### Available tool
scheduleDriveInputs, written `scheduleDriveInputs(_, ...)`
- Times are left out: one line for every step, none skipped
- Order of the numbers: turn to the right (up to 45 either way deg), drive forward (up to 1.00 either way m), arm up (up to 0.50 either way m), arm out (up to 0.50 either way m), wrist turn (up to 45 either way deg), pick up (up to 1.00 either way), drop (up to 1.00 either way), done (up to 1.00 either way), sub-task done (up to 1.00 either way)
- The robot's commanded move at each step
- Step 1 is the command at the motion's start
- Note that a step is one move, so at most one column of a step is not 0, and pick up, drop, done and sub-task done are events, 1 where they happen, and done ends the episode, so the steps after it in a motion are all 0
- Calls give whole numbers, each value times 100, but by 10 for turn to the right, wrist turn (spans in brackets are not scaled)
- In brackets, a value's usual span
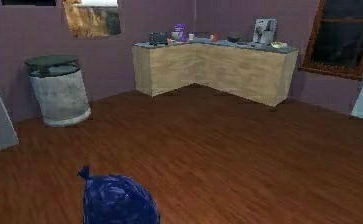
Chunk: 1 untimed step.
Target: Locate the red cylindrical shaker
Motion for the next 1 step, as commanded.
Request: scheduleDriveInputs(-450, 0, 0, 0, 0, 0, 0, 0, 0)
